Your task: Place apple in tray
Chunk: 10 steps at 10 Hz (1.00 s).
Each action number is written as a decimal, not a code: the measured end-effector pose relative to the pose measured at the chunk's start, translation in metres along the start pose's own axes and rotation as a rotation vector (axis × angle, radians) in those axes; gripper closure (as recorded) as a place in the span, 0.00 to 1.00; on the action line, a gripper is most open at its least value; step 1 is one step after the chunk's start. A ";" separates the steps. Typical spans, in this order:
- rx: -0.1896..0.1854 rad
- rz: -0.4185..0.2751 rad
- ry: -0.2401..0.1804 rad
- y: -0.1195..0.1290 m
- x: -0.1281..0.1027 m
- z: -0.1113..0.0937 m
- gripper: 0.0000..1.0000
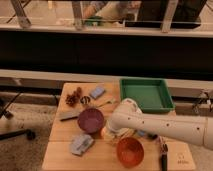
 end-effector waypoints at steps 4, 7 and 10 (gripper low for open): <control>0.007 0.003 -0.001 0.000 0.005 -0.007 0.94; 0.013 0.004 -0.014 -0.001 0.006 -0.013 0.94; 0.022 0.004 -0.039 -0.003 0.006 -0.025 0.94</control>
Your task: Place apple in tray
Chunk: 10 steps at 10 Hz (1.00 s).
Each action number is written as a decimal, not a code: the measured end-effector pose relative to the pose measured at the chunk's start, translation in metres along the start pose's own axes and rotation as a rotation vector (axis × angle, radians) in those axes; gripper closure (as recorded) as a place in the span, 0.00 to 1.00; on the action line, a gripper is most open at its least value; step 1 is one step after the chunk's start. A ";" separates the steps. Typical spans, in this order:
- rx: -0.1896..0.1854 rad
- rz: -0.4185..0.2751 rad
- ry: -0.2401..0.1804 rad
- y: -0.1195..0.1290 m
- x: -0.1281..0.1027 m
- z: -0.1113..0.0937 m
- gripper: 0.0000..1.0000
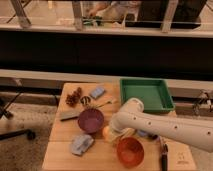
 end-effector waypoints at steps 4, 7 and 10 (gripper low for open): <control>0.015 -0.017 -0.042 -0.002 -0.008 -0.018 0.94; 0.035 -0.033 -0.079 -0.011 -0.019 -0.038 0.94; 0.045 -0.047 -0.113 -0.026 -0.031 -0.053 0.94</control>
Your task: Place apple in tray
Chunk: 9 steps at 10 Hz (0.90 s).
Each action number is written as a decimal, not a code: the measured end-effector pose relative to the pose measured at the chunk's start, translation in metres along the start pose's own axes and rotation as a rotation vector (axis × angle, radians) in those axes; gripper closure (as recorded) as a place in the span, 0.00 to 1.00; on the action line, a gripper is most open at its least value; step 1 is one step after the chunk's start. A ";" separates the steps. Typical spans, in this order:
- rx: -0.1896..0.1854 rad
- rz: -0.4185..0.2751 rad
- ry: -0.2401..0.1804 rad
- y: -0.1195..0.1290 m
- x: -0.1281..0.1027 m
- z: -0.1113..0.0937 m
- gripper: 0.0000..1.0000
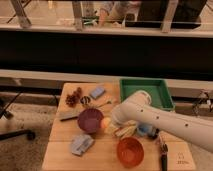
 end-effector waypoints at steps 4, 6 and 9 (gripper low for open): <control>0.011 -0.010 -0.026 -0.016 -0.013 -0.010 0.94; 0.015 -0.012 -0.030 -0.023 -0.019 -0.011 0.94; 0.015 -0.003 -0.031 -0.034 -0.018 -0.009 0.94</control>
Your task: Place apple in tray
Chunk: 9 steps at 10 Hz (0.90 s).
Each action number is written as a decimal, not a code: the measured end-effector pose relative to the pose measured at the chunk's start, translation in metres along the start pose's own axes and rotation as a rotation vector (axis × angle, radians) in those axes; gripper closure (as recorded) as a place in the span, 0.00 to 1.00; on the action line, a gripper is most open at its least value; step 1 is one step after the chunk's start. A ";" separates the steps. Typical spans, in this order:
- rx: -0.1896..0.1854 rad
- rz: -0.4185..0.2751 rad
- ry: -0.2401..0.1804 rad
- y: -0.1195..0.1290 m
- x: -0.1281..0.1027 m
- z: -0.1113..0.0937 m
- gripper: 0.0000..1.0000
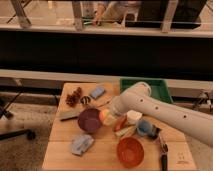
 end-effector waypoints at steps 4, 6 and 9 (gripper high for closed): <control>0.002 0.021 -0.024 -0.022 0.007 -0.001 0.94; 0.003 0.034 -0.037 -0.035 0.012 -0.001 0.94; -0.005 0.052 -0.055 -0.054 0.015 0.005 0.94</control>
